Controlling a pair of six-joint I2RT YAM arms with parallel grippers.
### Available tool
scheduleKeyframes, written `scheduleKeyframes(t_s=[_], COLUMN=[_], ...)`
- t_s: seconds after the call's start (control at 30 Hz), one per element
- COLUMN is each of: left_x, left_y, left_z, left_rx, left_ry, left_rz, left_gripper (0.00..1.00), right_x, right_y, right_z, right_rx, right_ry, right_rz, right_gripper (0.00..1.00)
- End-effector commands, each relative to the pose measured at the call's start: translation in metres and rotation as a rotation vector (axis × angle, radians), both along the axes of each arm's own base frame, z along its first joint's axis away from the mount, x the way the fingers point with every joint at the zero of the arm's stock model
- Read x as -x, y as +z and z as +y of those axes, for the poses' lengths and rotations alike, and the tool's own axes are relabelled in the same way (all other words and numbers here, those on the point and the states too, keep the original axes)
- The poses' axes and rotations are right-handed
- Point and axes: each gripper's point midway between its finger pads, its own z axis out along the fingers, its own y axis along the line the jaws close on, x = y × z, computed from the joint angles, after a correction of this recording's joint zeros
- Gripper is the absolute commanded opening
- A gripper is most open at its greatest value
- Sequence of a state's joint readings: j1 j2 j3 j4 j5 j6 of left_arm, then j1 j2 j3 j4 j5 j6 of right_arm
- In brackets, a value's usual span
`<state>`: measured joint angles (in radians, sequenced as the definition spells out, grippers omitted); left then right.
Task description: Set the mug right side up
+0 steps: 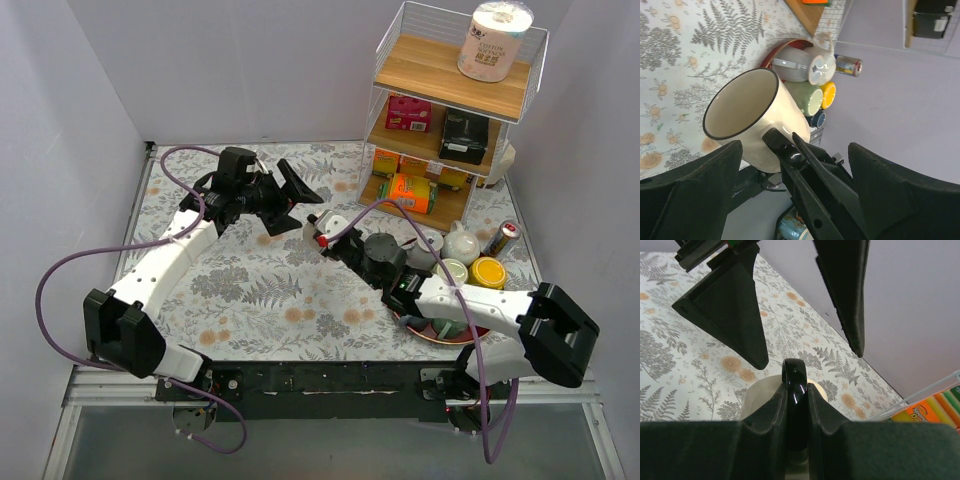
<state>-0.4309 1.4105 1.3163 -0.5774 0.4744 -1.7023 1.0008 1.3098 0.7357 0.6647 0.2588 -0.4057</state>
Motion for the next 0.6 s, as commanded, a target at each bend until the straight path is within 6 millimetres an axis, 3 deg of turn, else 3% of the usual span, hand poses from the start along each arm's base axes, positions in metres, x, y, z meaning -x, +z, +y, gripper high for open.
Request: scheduleKeyframes(t_s=[0.0,0.1,0.13,0.3,0.57], left_x=[-0.002,-0.002,-0.002,-0.005,-0.006], left_y=[0.000,-0.009,-0.014,-0.029,-0.046], left_z=[0.008,0.009,0.008,0.007,0.004], left_rx=[-0.069,-0.086,-0.090,-0.111,-0.134], left_ry=[0.052,0.060,0.059,0.060,0.048], left_rz=[0.019,0.045,0.057,0.094,0.132], left_gripper=[0.84,0.78,0.70,0.55,0.51], right_x=[-0.012,-0.016,-0.016,-0.019,-0.020], right_y=[0.047,0.039,0.035,0.030,0.023], right_z=[-0.007,-0.003,0.000,0.008,0.019], right_rx=[-0.098,-0.063,-0.041,-0.021,-0.016], right_ry=[-0.125,-0.152,-0.150,-0.166,-0.149], right_rz=[-0.180,-0.207,-0.220,-0.237,-0.233], right_gripper=[0.01,0.01,0.01,0.01,0.01])
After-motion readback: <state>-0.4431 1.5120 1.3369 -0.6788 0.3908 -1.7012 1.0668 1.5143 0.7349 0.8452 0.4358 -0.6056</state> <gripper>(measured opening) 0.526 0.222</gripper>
